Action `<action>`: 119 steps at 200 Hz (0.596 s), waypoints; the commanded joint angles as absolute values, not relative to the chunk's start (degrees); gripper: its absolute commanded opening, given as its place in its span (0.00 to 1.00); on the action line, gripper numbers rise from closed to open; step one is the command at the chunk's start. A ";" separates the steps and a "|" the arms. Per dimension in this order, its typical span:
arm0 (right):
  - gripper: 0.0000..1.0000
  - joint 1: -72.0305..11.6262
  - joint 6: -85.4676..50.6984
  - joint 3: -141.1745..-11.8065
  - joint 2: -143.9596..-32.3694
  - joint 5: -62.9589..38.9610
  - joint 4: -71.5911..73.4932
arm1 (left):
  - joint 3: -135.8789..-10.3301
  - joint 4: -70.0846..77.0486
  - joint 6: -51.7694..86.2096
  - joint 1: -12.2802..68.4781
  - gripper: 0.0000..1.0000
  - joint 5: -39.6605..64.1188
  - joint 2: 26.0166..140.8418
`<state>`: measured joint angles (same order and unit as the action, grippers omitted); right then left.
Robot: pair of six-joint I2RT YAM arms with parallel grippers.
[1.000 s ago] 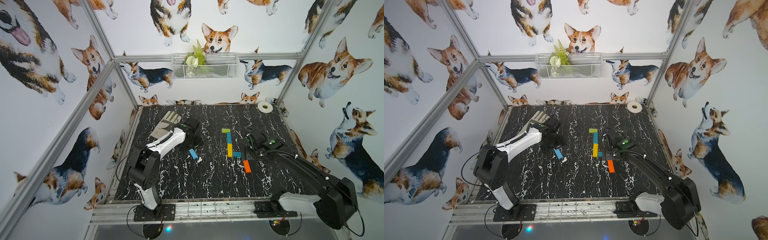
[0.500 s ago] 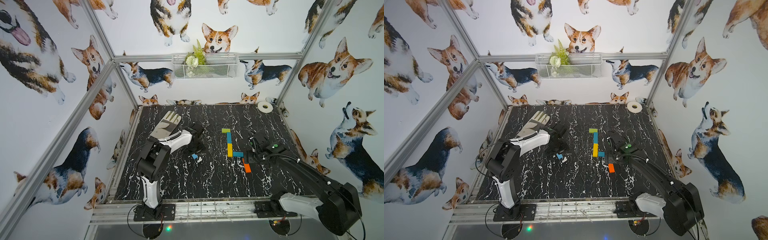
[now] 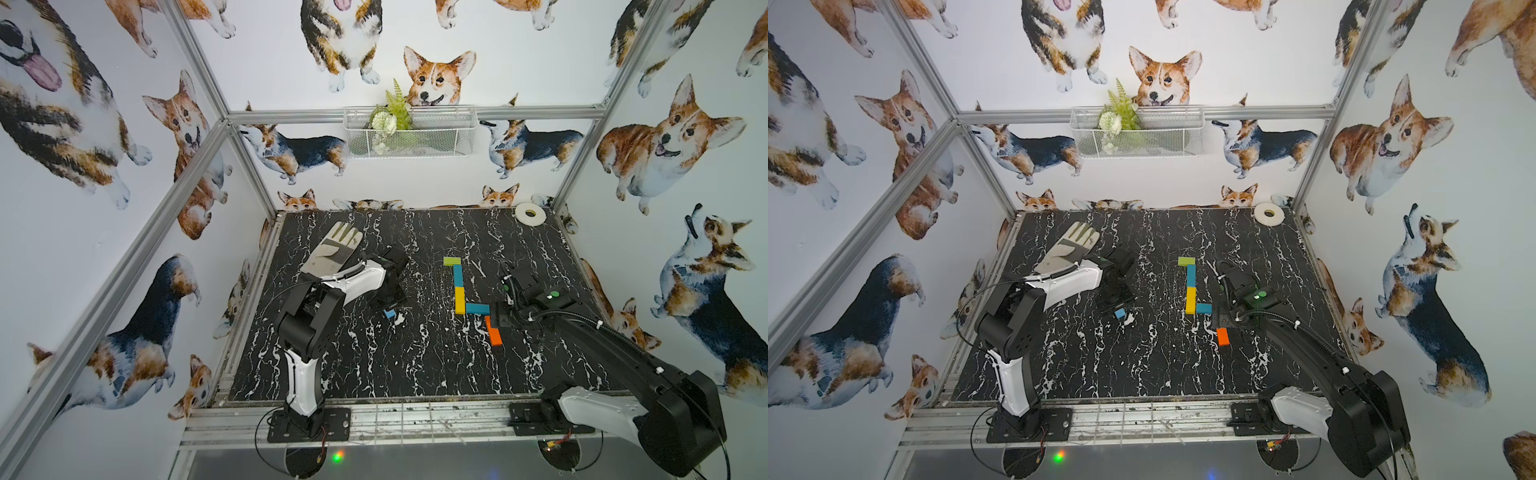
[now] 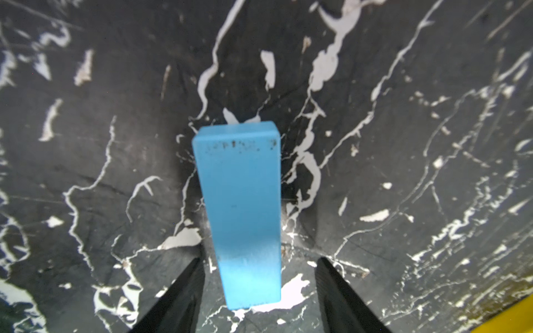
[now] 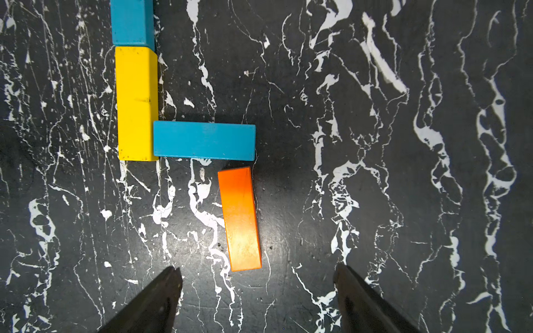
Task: Assemble a giraffe with building blocks
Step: Pick up the building block from the center of the board.
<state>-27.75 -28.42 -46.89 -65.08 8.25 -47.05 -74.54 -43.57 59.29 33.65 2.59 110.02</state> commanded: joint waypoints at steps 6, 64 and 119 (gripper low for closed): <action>0.88 -27.61 -28.30 -46.49 -64.60 7.98 -46.06 | -74.28 -43.86 59.59 33.60 0.60 1.66 109.88; 0.88 -27.30 -28.12 -46.06 -64.60 8.04 -45.69 | -73.24 -43.37 59.11 33.66 0.36 3.00 110.30; 0.88 -26.83 -27.84 -46.05 -62.76 8.05 -45.64 | -72.61 -42.82 57.65 33.62 0.15 4.18 110.01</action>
<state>-27.00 -28.23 -46.11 -64.69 7.60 -46.54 -73.30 -43.00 58.24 33.65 2.94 110.10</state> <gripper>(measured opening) 0.878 0.261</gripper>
